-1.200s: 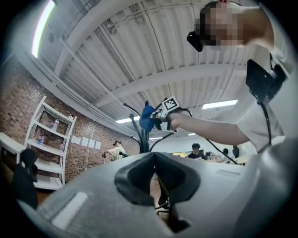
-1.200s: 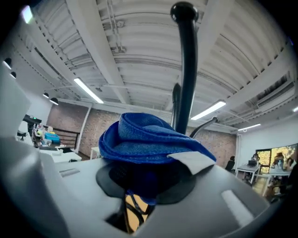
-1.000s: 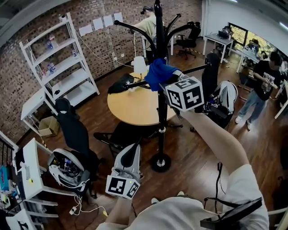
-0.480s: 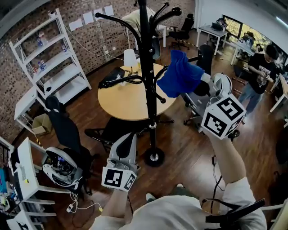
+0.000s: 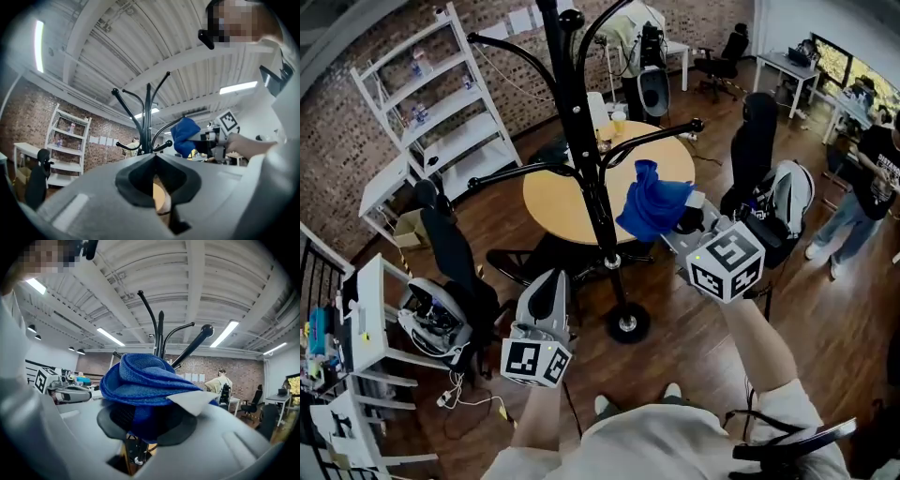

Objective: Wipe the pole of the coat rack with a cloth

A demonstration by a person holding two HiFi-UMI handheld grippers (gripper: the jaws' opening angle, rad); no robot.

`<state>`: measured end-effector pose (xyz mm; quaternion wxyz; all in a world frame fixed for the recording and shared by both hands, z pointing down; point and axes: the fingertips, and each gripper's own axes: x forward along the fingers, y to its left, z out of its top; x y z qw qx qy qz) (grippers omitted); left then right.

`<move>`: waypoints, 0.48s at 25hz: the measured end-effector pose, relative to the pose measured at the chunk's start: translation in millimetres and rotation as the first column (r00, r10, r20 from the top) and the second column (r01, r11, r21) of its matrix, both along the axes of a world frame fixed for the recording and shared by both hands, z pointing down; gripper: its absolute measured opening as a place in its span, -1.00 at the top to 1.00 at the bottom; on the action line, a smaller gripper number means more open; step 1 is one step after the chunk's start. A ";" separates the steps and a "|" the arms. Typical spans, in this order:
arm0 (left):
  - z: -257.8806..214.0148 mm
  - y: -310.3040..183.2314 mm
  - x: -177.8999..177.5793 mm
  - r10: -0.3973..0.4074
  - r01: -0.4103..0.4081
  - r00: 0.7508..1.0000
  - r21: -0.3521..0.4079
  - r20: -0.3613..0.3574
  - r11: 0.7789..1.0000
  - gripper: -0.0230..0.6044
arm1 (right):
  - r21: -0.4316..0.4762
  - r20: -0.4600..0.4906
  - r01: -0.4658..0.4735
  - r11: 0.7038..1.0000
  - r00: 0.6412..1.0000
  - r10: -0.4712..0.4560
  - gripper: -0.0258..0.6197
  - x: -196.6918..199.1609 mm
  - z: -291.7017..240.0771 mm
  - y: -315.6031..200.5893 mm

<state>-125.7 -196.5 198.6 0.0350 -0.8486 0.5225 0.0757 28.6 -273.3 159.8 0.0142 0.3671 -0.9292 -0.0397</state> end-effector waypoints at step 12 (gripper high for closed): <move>46.4 3.1 19.8 -0.154 0.154 0.988 -0.083 0.000 0.985 0.93 | -0.026 -0.103 0.130 0.991 0.986 -0.132 0.60 -62.1 59.3 -90.1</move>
